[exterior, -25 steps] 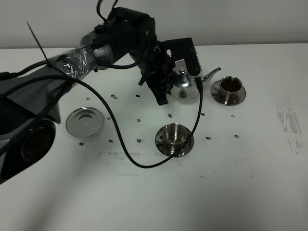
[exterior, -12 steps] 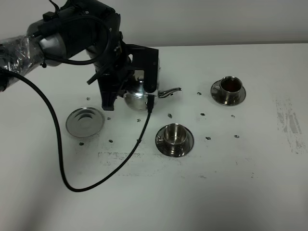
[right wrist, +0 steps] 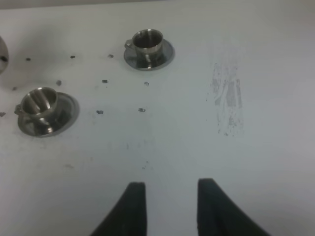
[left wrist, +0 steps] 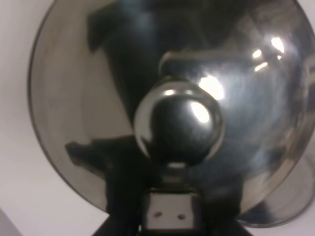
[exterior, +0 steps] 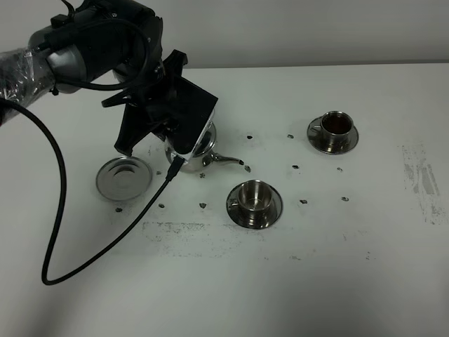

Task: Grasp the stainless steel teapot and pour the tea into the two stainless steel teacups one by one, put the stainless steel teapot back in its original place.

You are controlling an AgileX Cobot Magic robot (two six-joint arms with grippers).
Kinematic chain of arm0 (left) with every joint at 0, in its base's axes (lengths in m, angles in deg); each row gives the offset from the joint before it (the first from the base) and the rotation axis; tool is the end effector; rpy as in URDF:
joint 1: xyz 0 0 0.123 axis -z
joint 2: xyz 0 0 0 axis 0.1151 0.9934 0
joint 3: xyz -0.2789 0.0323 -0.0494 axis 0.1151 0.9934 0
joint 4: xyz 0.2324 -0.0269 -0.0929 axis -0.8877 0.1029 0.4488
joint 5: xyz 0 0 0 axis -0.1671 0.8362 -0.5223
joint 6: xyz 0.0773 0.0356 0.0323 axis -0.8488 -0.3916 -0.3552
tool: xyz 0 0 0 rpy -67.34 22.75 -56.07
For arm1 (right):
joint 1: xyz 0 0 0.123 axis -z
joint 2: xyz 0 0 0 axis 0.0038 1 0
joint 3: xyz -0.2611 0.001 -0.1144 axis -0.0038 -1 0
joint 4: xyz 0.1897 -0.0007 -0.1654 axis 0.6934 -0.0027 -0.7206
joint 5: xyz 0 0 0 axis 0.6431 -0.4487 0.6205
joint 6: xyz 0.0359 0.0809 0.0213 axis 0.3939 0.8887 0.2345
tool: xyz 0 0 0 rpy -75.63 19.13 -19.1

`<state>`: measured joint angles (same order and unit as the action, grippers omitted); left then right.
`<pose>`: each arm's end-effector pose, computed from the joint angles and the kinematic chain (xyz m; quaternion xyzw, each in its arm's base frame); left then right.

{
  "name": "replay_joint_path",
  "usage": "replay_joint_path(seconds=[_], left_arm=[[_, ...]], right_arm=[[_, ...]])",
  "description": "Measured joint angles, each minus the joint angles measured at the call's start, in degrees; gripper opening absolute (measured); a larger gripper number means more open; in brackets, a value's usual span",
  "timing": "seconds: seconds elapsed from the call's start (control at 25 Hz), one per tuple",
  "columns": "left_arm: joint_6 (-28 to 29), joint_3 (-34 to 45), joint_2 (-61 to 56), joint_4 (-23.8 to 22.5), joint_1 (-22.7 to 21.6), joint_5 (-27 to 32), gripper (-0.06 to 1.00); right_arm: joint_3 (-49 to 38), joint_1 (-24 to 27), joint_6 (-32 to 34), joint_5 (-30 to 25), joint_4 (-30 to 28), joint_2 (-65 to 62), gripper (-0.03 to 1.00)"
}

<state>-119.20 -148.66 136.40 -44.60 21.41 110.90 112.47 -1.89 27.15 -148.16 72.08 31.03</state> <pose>0.4030 -0.2016 0.2272 0.8469 0.4947 0.1512 0.1234 -0.0119 0.0119 0.2796 -0.0446 0.8566 0.0666 0.5098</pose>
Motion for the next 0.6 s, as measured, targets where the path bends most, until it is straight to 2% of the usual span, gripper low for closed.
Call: replay_joint_path(seconds=[0.12,0.32,0.6], left_arm=[[-0.9,0.0,0.0,-0.8,0.5,-1.2,0.19],[-1.0,0.0,0.0,-5.6,2.5,-1.6,0.19],[-0.9,0.0,1.4,-9.6,4.3,-1.7,0.19]], right_arm=[[0.0,0.0,0.0,0.0,0.0,0.0,0.24],[0.0,0.0,0.0,0.0,0.0,0.0,0.24],[0.0,0.0,0.0,0.0,0.0,0.0,0.24]])
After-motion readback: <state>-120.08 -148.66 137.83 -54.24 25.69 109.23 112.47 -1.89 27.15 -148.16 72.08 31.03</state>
